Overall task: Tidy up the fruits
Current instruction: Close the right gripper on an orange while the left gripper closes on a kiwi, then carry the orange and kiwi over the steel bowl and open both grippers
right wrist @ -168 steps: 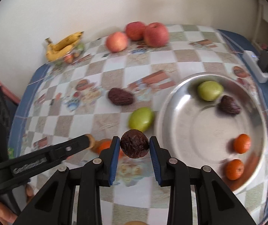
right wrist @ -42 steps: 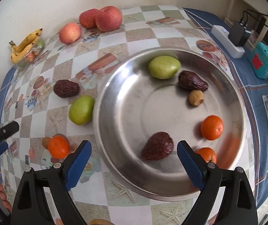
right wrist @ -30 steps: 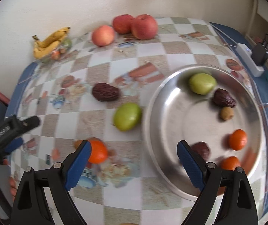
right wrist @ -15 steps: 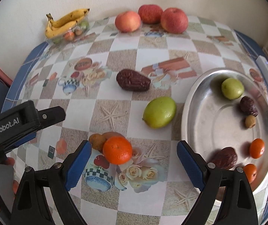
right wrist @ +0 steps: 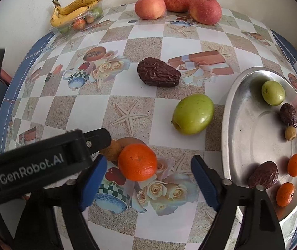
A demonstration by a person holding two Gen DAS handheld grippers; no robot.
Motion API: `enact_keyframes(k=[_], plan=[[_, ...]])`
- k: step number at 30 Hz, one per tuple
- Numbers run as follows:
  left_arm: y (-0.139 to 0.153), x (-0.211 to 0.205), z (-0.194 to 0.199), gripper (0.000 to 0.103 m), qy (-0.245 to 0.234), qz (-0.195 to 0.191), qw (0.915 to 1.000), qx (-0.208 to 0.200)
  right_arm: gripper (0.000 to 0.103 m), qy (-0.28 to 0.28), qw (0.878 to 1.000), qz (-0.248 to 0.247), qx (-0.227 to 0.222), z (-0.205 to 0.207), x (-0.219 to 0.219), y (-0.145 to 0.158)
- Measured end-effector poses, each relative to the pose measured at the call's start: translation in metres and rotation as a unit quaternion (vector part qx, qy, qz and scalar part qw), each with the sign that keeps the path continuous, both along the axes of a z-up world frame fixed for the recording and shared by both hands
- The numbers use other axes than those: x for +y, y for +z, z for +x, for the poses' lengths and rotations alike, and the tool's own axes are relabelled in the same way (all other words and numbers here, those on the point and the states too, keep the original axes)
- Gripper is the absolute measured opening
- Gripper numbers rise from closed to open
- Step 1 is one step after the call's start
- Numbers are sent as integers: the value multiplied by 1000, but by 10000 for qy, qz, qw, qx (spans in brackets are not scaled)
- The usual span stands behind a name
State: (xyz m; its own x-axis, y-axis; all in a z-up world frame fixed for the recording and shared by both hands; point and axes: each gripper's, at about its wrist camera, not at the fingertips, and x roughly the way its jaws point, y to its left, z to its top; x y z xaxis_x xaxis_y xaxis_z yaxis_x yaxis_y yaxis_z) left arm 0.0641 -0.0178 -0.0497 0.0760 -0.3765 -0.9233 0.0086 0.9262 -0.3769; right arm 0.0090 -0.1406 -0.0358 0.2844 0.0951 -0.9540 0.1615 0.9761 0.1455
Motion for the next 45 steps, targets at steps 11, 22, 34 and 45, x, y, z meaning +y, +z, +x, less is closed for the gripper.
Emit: enact_keyframes(k=[11,22,34,45], plan=[[1,9,-5,28,185,-454,9986,191,41,105,9997,175,96,1,7,-3],[13,45,0,28,816,-247,9963,-142,41,-146,9999,27,-73,-6,-9,10],[28,38,1,28,750,-241,9960,-432,41,-204,9986,-153,-462,-10,-14,32],[37,7,-11,28,162,-89,9975,-676,41,-655,9956,-134,-662,-24,-49,42]])
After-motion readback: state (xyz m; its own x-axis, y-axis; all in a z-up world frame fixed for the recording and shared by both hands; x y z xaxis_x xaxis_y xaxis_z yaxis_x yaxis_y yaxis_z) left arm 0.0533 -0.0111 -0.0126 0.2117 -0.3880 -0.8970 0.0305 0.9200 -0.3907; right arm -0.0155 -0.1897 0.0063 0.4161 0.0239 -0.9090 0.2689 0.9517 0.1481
